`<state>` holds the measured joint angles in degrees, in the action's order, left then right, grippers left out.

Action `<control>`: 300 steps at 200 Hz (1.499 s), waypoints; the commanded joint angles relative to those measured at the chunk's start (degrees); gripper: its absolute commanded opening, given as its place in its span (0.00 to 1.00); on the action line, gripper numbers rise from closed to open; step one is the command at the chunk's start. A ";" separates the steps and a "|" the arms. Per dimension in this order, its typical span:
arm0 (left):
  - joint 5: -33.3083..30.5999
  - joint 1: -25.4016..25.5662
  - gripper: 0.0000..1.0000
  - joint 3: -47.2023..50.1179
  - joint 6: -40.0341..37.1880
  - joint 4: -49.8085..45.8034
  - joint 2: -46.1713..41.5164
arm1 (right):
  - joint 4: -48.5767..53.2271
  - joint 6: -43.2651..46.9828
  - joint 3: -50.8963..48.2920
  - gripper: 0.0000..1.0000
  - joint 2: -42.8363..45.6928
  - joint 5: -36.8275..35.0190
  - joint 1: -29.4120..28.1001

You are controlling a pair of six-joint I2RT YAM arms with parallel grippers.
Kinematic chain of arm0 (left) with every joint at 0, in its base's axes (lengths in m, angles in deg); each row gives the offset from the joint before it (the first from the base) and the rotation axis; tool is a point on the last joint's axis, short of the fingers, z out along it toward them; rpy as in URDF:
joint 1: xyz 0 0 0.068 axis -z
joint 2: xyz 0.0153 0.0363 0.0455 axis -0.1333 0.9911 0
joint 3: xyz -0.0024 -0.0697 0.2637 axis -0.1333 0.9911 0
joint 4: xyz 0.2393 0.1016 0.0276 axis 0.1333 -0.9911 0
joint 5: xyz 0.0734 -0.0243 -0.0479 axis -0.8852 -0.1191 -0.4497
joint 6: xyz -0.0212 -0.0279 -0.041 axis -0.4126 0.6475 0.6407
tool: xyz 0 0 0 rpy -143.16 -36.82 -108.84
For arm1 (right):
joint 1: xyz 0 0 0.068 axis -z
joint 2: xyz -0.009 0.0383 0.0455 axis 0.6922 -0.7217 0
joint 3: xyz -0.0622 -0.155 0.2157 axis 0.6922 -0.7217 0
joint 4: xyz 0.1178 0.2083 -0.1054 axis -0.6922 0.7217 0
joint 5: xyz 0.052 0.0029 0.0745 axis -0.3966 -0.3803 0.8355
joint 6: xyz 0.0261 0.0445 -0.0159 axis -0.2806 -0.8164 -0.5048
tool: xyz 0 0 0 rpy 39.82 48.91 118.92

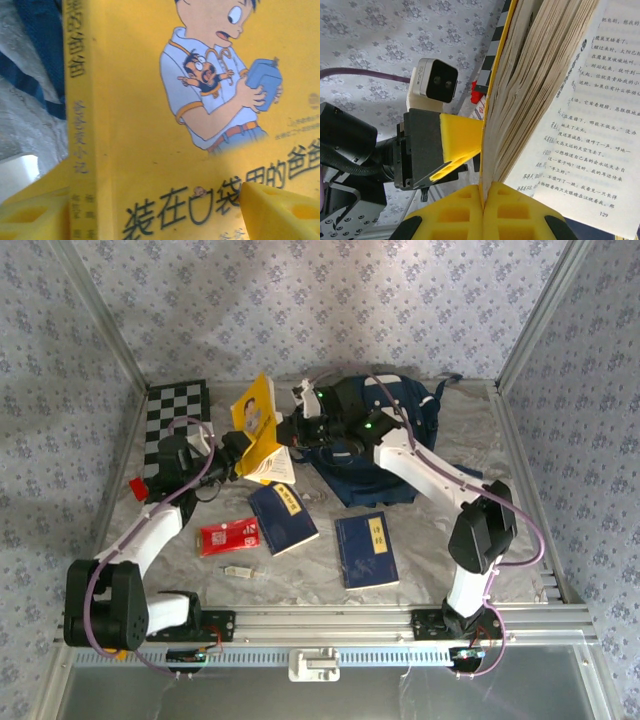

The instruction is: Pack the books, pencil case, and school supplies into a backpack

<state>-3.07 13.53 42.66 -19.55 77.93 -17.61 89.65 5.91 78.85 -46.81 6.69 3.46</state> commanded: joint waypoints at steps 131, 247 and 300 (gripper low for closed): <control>-1.34 3.50 0.30 -2.44 5.52 1.85 -7.79 | -5.59 0.14 -9.08 0.00 5.53 3.94 2.72; -4.03 9.07 0.00 -6.50 5.99 3.02 -7.53 | -16.89 -13.08 -28.58 1.00 13.01 2.64 4.87; -6.28 13.46 0.00 -8.29 4.73 1.88 -6.48 | -36.59 -23.61 -34.15 1.00 13.24 9.52 5.70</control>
<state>-10.15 25.05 37.96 -13.56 75.31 -23.60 65.32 -11.00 45.43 -34.61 12.31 9.02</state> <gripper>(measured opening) 0.138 0.997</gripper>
